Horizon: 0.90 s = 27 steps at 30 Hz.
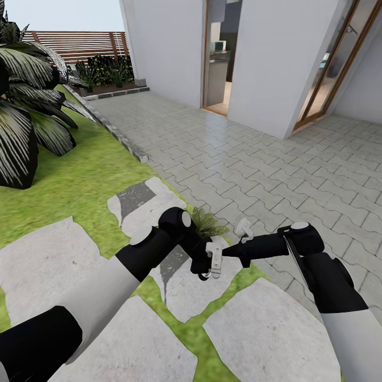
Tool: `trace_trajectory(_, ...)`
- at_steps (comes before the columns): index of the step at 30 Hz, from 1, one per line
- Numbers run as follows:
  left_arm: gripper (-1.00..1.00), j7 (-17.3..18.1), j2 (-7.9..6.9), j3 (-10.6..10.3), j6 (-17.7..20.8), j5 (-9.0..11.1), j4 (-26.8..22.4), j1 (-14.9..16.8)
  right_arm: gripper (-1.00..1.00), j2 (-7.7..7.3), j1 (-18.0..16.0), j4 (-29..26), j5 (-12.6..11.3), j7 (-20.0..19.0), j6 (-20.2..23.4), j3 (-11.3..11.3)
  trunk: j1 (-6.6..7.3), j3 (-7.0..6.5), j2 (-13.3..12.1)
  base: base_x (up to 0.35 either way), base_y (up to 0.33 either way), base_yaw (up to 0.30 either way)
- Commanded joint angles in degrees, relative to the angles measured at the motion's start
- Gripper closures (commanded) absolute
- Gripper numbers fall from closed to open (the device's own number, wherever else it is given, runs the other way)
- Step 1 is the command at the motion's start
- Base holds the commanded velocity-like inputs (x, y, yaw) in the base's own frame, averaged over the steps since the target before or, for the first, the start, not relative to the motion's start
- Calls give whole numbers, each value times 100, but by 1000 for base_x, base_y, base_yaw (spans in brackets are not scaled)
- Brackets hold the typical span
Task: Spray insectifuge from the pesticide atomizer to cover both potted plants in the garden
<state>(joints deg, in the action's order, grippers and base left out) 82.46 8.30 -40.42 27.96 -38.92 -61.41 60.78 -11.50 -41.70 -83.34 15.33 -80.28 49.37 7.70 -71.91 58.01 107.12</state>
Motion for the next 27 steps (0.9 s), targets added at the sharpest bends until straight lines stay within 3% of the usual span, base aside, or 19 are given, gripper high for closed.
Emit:
trace_trajectory(1, 100, 45, -1, -1, 59, -32, -4, 4, 100, -1, -5, -7, 51, -49, 47, 2, 1, 4, 2, 0, 0, 0)
trace_trajectory(15, 100, 25, -17, 68, -53, -36, 73, -35, 100, -10, -5, -13, 55, -54, 46, 1, 1, 4, 2, 0, 0, 0)
trace_trajectory(21, 100, 31, -84, 366, -104, -37, 76, -167, 100, -12, -5, -11, 54, -58, 45, 2, 1, 4, 2, 0, 0, 0)
trace_trajectory(23, 100, 48, -139, 494, -226, -38, 76, -325, 100, -11, -5, -9, 52, -58, 42, 3, 1, 4, 2, 0, 0, 0)
trace_trajectory(27, 100, 54, -487, 760, -474, -44, 88, -482, 100, -20, -5, -13, 53, -58, 41, -1, 1, 4, 2, 0, 0, 0)
